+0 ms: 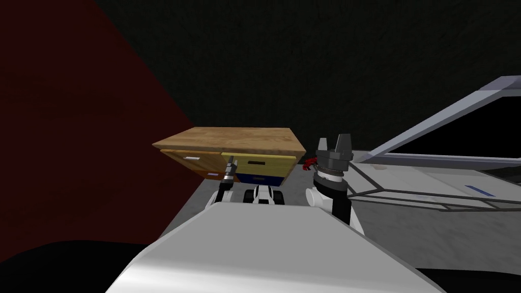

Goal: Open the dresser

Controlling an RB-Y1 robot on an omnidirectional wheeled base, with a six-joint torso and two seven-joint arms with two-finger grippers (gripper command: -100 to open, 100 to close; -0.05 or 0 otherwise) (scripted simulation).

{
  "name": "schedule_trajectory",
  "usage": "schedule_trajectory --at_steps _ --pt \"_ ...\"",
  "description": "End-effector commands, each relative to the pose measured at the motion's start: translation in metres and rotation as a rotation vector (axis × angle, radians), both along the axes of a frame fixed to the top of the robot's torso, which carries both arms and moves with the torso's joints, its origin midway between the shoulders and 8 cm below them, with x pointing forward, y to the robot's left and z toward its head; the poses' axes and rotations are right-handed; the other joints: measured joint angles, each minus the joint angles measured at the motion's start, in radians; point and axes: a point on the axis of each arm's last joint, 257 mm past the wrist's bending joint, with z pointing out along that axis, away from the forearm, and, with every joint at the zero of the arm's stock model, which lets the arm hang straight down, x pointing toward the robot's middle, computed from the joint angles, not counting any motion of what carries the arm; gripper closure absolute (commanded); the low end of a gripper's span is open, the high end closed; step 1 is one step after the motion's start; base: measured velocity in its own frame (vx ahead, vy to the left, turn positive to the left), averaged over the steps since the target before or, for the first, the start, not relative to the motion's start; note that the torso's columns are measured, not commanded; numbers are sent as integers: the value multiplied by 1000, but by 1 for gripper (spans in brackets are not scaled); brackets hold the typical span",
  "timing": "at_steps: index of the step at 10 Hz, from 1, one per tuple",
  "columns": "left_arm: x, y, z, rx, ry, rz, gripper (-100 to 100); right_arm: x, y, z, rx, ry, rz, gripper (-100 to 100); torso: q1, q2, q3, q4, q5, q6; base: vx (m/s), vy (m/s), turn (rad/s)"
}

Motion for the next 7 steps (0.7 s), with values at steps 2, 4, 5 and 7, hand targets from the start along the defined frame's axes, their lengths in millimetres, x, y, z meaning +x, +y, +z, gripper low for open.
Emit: schedule_trajectory --at_steps 2,4,5,7 --pt "3 -6 -36 8 71 -5 -100 0 0 0 0 0 0 0 0 0 0 0 0 0 -16 -50 -31" --pt "4 -10 -56 12 111 -9 -100 0 0 0 0 0 0 0 0 0 0 0 0 0 -5 -50 -34" --pt "4 -12 -65 12 130 -10 -100 0 0 0 0 0 0 0 0 0 0 0 0 0 -11 -51 -25" --pt "5 -19 -83 8 166 -13 -100 0 0 0 0 0 0 0 0 0 0 0 0 0 -9 -50 -26"
